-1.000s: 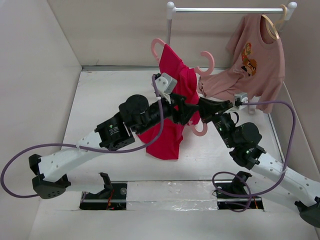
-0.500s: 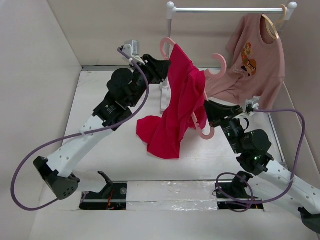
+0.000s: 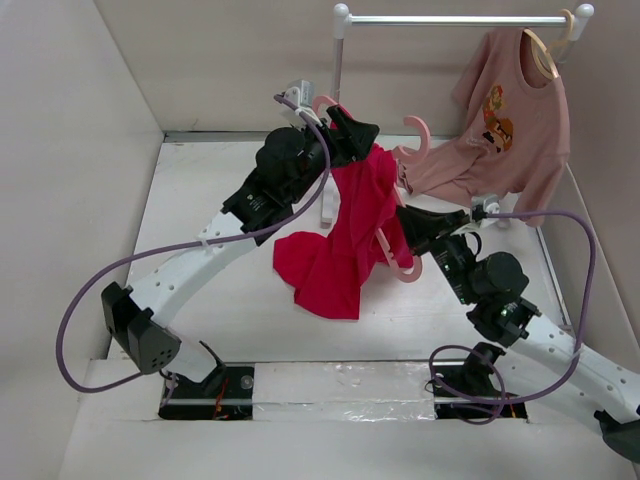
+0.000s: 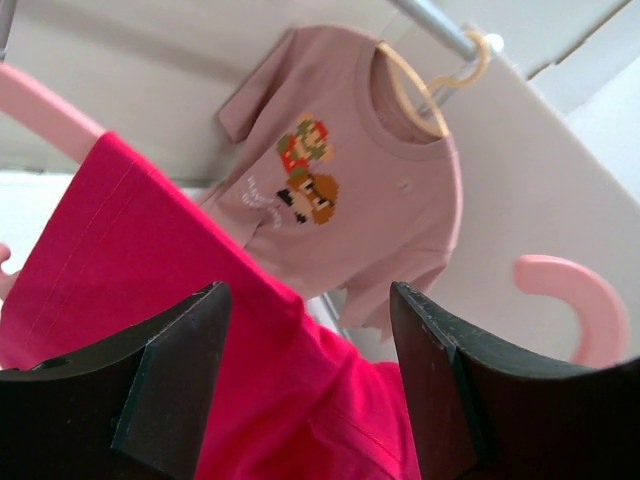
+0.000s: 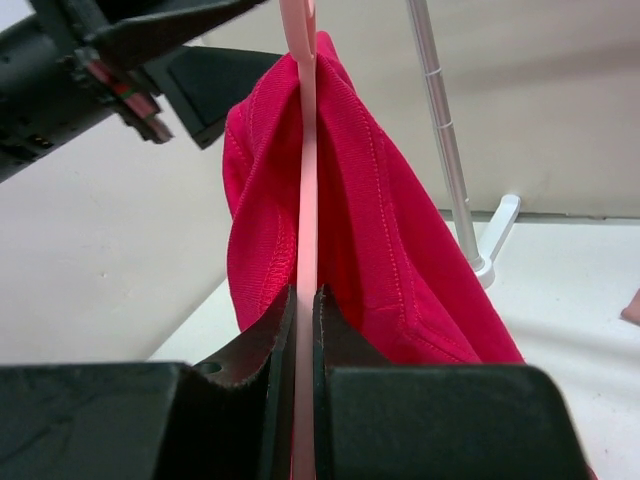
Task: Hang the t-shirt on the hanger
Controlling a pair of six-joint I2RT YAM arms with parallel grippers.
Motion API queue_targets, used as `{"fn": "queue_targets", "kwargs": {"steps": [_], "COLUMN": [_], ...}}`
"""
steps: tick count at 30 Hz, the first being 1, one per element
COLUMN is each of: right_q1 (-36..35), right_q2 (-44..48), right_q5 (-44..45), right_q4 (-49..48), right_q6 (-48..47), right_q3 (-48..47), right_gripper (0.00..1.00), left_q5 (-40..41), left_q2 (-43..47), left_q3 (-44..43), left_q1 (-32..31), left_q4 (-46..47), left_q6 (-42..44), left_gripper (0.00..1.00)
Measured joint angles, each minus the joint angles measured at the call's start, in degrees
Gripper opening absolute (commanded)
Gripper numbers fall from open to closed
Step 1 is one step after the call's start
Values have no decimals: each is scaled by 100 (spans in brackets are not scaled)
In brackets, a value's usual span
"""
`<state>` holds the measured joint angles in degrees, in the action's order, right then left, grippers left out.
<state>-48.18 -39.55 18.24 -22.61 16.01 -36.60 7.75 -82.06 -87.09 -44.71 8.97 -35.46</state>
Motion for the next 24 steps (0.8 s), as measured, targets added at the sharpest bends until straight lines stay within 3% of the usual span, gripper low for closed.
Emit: {"fn": "queue_targets", "kwargs": {"steps": [6, 20, 23, 24], "right_q1": [0, 2, 4, 4], "right_q2": [-92, -522, -673, -706], "right_q5": [-11, -42, -31, -20], "right_q4": [7, -17, -59, -83], "right_q6": [-15, -83, -120, -129], "right_q3": [-22, -199, -236, -238], "right_gripper": [0, 0, 0, 0], "left_q5": [-22, -367, -472, -516], "left_q2": [-251, -542, -553, -553], "left_q3": [-2, 24, 92, 118], "left_q1": [177, 249, 260, 271], "left_q4": [-22, -15, 2, 28], "left_q6": [-109, -278, -363, -385], "left_gripper": [66, 65, 60, 54]}}
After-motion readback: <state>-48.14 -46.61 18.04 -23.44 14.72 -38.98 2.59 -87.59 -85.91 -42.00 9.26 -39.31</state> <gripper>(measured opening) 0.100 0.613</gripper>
